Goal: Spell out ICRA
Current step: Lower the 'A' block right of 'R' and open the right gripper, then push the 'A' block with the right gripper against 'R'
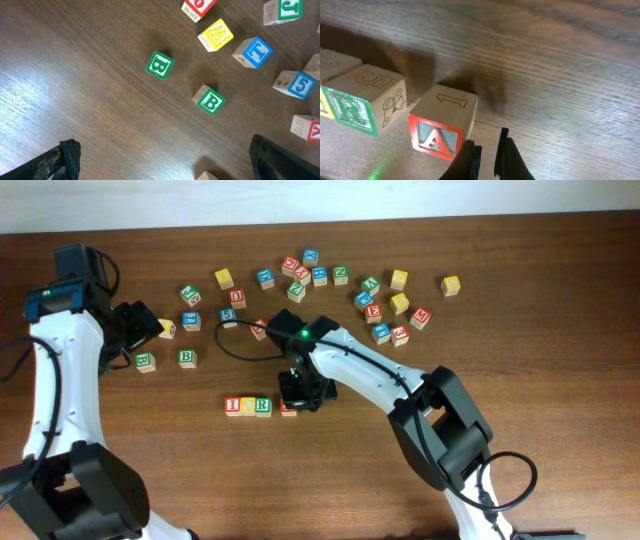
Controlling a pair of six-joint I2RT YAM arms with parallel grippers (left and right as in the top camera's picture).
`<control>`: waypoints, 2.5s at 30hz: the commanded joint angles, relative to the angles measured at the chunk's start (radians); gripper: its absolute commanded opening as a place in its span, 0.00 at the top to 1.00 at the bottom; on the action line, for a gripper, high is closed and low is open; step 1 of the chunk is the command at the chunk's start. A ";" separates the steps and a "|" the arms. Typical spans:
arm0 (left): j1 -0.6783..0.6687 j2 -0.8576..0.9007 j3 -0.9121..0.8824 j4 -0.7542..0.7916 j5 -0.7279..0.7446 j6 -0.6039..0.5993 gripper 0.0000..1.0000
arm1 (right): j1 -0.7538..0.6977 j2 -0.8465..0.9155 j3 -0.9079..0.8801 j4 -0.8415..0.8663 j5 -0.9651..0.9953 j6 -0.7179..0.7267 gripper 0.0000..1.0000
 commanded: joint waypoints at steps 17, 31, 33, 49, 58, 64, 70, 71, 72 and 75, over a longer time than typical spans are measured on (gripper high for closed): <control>0.003 0.000 0.014 -0.001 0.003 -0.012 0.01 | 0.016 0.011 -0.005 0.007 0.040 0.004 0.95; 0.003 0.000 0.014 -0.001 0.003 -0.012 0.01 | 0.016 0.011 -0.005 0.028 -0.019 0.005 0.96; 0.003 0.000 0.014 -0.001 0.003 -0.012 0.01 | 0.016 0.011 -0.005 0.036 -0.043 0.005 0.96; 0.003 0.000 0.014 -0.002 0.003 -0.012 0.01 | 0.016 0.011 -0.005 0.021 -0.046 0.004 0.96; 0.003 0.000 0.014 -0.001 0.003 -0.012 0.01 | 0.016 0.011 -0.005 -0.019 -0.065 0.004 0.95; 0.003 0.000 0.014 -0.001 0.003 -0.012 0.01 | 0.016 0.011 -0.005 -0.019 -0.095 0.005 0.95; 0.003 0.000 0.014 -0.001 0.003 -0.012 0.01 | 0.016 0.011 -0.005 -0.015 -0.095 0.005 0.95; 0.003 0.000 0.014 -0.001 0.003 -0.012 0.01 | 0.016 0.011 -0.005 -0.011 -0.095 0.005 0.95; 0.003 0.000 0.014 -0.001 0.003 -0.012 0.01 | 0.016 0.011 -0.005 -0.008 -0.095 0.005 0.95; 0.003 0.000 0.014 -0.001 0.003 -0.012 0.01 | 0.016 0.011 -0.005 0.007 -0.095 0.005 0.95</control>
